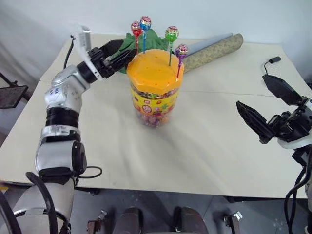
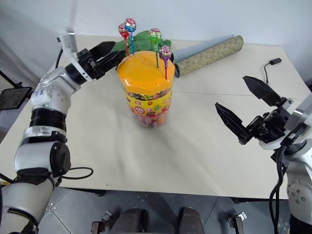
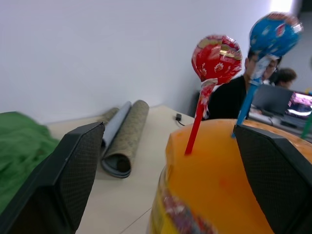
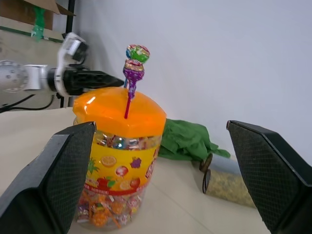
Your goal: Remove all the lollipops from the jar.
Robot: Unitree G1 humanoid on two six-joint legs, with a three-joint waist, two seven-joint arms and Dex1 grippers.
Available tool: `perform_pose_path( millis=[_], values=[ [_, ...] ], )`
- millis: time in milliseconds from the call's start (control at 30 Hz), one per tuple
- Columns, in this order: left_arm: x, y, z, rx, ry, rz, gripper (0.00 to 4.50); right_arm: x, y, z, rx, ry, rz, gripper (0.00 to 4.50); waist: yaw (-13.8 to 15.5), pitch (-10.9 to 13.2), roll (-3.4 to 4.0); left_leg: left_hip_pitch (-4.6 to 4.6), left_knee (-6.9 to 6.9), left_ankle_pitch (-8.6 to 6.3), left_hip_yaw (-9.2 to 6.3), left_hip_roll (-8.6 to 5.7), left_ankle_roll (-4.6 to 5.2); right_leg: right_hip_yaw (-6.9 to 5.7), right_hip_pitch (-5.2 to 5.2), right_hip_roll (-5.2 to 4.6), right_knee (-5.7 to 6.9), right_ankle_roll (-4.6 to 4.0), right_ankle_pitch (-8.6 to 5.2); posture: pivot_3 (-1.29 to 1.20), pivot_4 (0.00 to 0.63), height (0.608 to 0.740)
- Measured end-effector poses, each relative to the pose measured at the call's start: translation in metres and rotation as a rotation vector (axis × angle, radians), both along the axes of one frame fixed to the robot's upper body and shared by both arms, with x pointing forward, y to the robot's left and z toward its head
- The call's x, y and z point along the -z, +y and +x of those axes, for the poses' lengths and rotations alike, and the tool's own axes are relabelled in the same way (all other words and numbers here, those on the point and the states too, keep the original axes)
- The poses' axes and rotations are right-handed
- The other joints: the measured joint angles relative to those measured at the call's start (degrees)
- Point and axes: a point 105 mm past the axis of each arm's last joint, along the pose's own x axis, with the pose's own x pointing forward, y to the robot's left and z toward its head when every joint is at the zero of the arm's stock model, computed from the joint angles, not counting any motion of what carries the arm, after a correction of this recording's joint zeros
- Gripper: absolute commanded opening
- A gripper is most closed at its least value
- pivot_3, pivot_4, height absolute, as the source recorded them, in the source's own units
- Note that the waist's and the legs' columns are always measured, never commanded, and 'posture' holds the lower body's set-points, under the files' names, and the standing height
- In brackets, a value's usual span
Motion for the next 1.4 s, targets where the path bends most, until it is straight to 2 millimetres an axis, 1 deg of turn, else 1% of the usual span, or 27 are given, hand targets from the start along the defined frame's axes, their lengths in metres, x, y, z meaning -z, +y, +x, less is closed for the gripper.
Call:
perform_pose_path(
  millis=[33,100,167,367,567,633,700,733,800,833,867,900,933,967,1000,1067,1100,1133,1167,1200,1233,1267,1300,1333,1367,1400],
  values=[
    [-0.003,-0.005,0.002,0.006,0.002,0.001,4.49,0.000,0.000,-0.001,0.006,0.000,0.001,4.50,0.0,0.0,-0.02,-0.02,0.02,0.00,-0.01,-0.01,0.00,0.00,-0.01,0.00,0.00,0.00,0.00,0.00,0.150,0.740],
    [-0.008,-0.016,0.005,0.021,-0.005,0.020,4.10,-0.003,0.005,-0.004,0.005,-0.017,-0.006,4.50,0.1,0.0,-0.03,-0.05,0.08,0.00,0.00,-0.02,0.00,0.03,0.00,-0.01,0.00,0.00,0.00,0.00,0.150,0.740],
    [-0.006,-0.016,0.007,0.017,0.006,0.025,3.66,-0.004,0.008,-0.008,0.007,-0.023,-0.010,4.50,0.2,0.0,-0.04,-0.05,0.11,0.00,0.00,-0.02,0.01,0.03,0.01,-0.02,0.01,0.00,0.00,0.00,0.150,0.740],
    [0.000,-0.013,0.007,0.042,0.031,0.005,1.79,-0.001,0.006,-0.008,0.035,-0.006,0.005,4.50,0.5,0.0,-0.07,-0.06,0.19,0.00,-0.01,-0.01,0.01,0.04,0.02,-0.02,0.04,0.00,0.00,0.00,0.150,0.740],
    [-0.003,-0.013,0.000,0.120,0.029,-0.033,0.01,0.003,0.004,-0.007,0.056,0.000,0.004,4.50,0.6,0.0,-0.07,-0.07,0.21,0.00,-0.01,-0.01,0.01,0.04,0.01,-0.02,0.04,0.00,0.00,0.00,0.150,0.740],
    [-0.005,-0.010,-0.001,0.127,0.027,-0.069,0.01,0.004,0.004,-0.007,0.057,0.004,0.010,4.50,0.7,0.0,-0.07,-0.08,0.20,0.00,-0.02,0.00,0.01,0.04,0.00,-0.01,0.04,0.00,0.00,0.00,0.150,0.740],
    [-0.011,-0.005,-0.003,0.146,0.029,-0.145,0.01,0.005,0.004,-0.007,0.057,0.006,0.011,4.50,0.5,0.0,-0.07,-0.07,0.20,0.00,-0.01,0.01,0.01,0.05,-0.01,-0.01,0.05,0.00,0.00,0.00,0.150,0.740],
    [-0.017,0.002,-0.004,0.155,0.030,-0.235,0.01,0.005,0.004,-0.007,0.056,0.006,0.011,4.50,0.4,0.0,-0.07,-0.07,0.20,0.00,-0.03,0.02,0.01,0.04,-0.02,-0.01,0.07,0.00,0.00,0.00,0.150,0.740],
    [-0.027,0.017,-0.005,0.146,0.024,-0.358,0.01,0.005,0.005,-0.006,0.051,0.007,0.015,4.50,0.1,0.0,-0.07,-0.07,0.20,0.00,-0.05,0.04,0.01,0.04,-0.02,-0.01,0.09,0.00,0.00,0.00,0.150,0.740],
    [-0.035,0.033,-0.006,0.128,0.016,-0.452,0.01,0.006,0.007,-0.006,0.041,0.009,0.018,4.50,-0.2,0.0,-0.07,-0.07,0.20,0.00,-0.07,0.04,0.01,0.04,-0.02,-0.01,0.11,0.00,0.00,0.00,0.150,0.740],
    [-0.040,0.048,-0.007,0.100,0.010,-0.506,0.01,0.006,0.008,-0.005,0.034,0.009,0.020,4.50,-0.5,0.0,-0.07,-0.07,0.18,0.00,-0.07,0.04,0.01,0.04,-0.03,-0.01,0.12,0.00,0.00,0.00,0.150,0.740],
    [-0.043,0.059,-0.008,0.072,0.011,-0.523,0.01,0.006,0.009,-0.005,0.029,0.007,0.020,4.50,-0.7,0.0,-0.07,-0.05,0.18,0.00,-0.07,0.05,0.01,0.04,-0.04,-0.01,0.14,0.00,0.00,0.00,0.150,0.740],
    [-0.042,0.078,-0.009,0.005,0.043,-0.506,0.01,0.006,0.012,-0.004,0.015,0.006,0.014,4.50,-1.0,0.0,-0.07,0.03,0.14,0.00,-0.06,0.05,0.00,0.05,-0.04,-0.01,0.21,0.00,0.00,0.00,0.150,0.740],
    [-0.037,0.088,-0.008,-0.044,0.077,-0.477,0.01,0.007,0.013,-0.004,0.008,0.007,0.010,4.50,-1.1,0.0,-0.07,0.11,0.10,0.00,-0.05,0.03,0.00,0.07,-0.04,-0.01,0.28,0.00,0.00,0.00,0.150,0.740],
    [-0.022,0.103,-0.005,-0.146,0.155,-0.395,0.01,0.009,0.015,-0.004,-0.010,0.014,0.000,4.50,-1.2,0.0,-0.06,0.20,0.07,0.00,-0.05,0.04,0.00,0.08,0.00,-0.01,0.34,0.00,0.00,0.00,0.150,0.740],
    [0.033,0.132,0.000,-0.362,0.336,-0.167,0.01,0.015,0.021,-0.004,-0.051,0.030,-0.034,4.50,-1.1,0.0,0.02,0.28,0.06,0.00,-0.02,0.01,0.00,0.16,0.05,-0.02,0.36,0.00,0.00,0.00,0.150,0.740],
    [0.068,0.146,-0.004,-0.436,0.429,-0.055,0.01,0.021,0.026,-0.004,-0.085,0.046,-0.074,4.50,-1.1,0.0,0.02,0.28,0.06,0.00,0.01,0.00,0.00,0.19,0.05,-0.02,0.35,0.00,0.00,0.00,0.150,0.740],
    [0.094,0.152,-0.008,-0.466,0.502,0.008,0.01,0.027,0.028,-0.005,-0.109,0.063,-0.104,4.50,-0.9,0.0,0.00,0.18,0.09,0.00,0.01,0.02,0.00,0.18,-0.01,-0.01,0.35,0.00,0.00,0.00,0.150,0.740],
    [0.126,0.157,-0.016,-0.473,0.610,0.065,0.01,0.036,0.032,-0.006,-0.147,0.088,-0.152,4.50,-0.7,0.1,-0.15,0.10,0.15,0.00,0.01,0.04,0.00,0.18,-0.07,0.00,0.35,0.00,0.00,0.00,0.150,0.740],
    [0.144,0.158,-0.022,-0.461,0.683,0.084,0.01,0.042,0.035,-0.008,-0.174,0.105,-0.190,4.50,-0.4,0.2,-0.35,-0.01,0.21,0.00,-0.07,0.04,0.00,0.15,-0.08,0.00,0.34,0.00,0.00,0.00,0.150,0.740],
    [0.150,0.160,-0.028,-0.456,0.704,0.109,0.01,0.046,0.038,-0.009,-0.202,0.113,-0.216,4.50,-0.2,0.3,-0.55,-0.12,0.34,0.00,-0.17,0.05,0.00,0.12,-0.10,0.00,0.35,0.00,0.00,0.00,0.150,0.740],
    [0.150,0.166,-0.037,-0.459,0.689,0.200,0.01,0.049,0.043,-0.012,-0.244,0.116,-0.255,4.50,-0.2,0.3,-0.74,-0.16,0.36,0.00,-0.22,0.06,0.00,0.13,-0.10,0.00,0.34,0.00,0.00,0.00,0.150,0.740],
    [0.149,0.175,-0.047,-0.475,0.685,0.293,0.01,0.051,0.044,-0.015,-0.269,0.117,-0.284,4.50,-0.3,0.3,-0.78,-0.02,0.35,-0.03,-0.21,0.03,0.01,0.16,0.05,-0.01,0.32,0.00,0.00,0.00,0.150,0.740],
    [0.150,0.182,-0.056,-0.492,0.693,0.348,0.01,0.053,0.045,-0.018,-0.288,0.117,-0.301,4.50,-0.4,0.3,-0.76,0.11,0.28,-0.04,-0.21,0.01,0.02,0.23,0.08,-0.05,0.32,0.00,0.00,0.00,0.150,0.740],
    [0.152,0.184,-0.060,-0.496,0.707,0.372,0.01,0.055,0.045,-0.019,-0.298,0.121,-0.308,4.50,-0.4,0.3,-0.74,0.22,0.20,-0.05,-0.25,0.02,0.02,0.28,0.11,-0.05,0.29,0.00,0.00,0.00,0.150,0.740],
    [0.156,0.186,-0.069,-0.498,0.721,0.414,0.23,0.058,0.047,-0.021,-0.320,0.130,-0.316,4.50,-0.5,0.3,-0.66,0.27,0.14,-0.05,-0.32,0.04,0.02,0.29,0.10,-0.06,0.27,0.00,0.00,0.00,0.150,0.740]
  ],
)
